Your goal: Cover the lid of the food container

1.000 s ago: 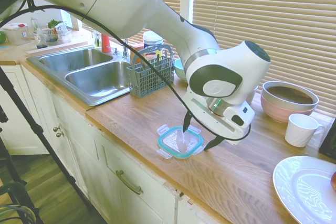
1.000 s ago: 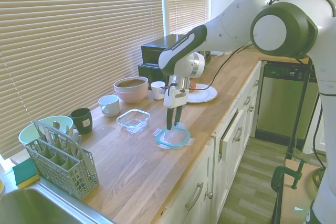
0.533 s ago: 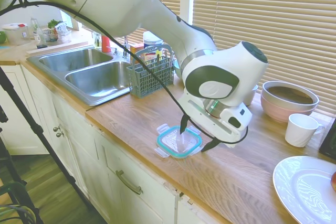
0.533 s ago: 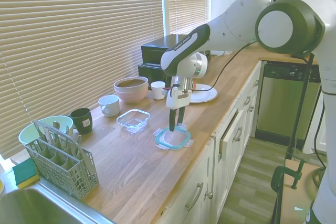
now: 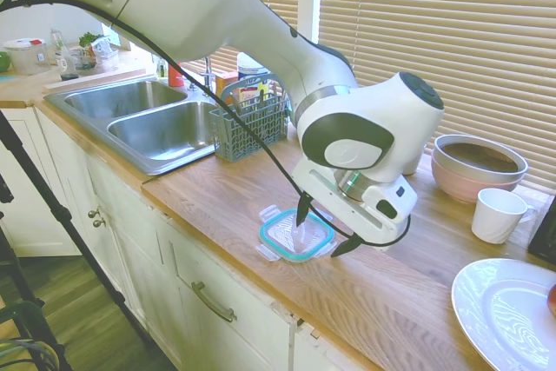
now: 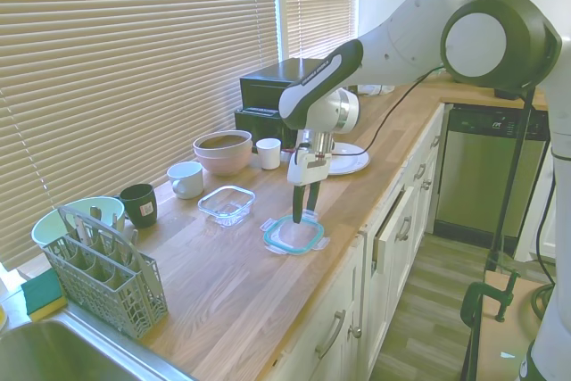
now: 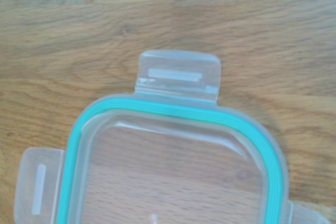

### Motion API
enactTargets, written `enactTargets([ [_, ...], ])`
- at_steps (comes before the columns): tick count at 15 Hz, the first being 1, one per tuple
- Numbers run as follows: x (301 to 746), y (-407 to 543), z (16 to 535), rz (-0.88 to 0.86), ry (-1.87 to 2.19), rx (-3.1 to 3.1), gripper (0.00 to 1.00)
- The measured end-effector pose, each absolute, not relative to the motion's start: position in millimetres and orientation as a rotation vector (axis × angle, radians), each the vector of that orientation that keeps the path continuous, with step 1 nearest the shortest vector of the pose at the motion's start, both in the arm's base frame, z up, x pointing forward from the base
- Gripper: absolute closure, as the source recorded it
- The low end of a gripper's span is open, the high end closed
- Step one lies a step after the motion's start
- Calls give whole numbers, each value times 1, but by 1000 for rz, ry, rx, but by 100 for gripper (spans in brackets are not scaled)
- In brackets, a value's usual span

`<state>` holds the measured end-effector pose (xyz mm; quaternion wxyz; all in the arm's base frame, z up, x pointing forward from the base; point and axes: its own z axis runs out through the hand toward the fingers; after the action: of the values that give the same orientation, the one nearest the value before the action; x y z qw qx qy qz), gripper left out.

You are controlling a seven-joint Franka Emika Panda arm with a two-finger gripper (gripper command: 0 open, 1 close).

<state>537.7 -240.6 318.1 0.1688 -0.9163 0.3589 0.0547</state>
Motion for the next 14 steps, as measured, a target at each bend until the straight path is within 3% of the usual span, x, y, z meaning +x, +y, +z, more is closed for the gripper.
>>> enactTargets([
  [14, 521, -231, 308, 184, 1037, -2578, 100],
])
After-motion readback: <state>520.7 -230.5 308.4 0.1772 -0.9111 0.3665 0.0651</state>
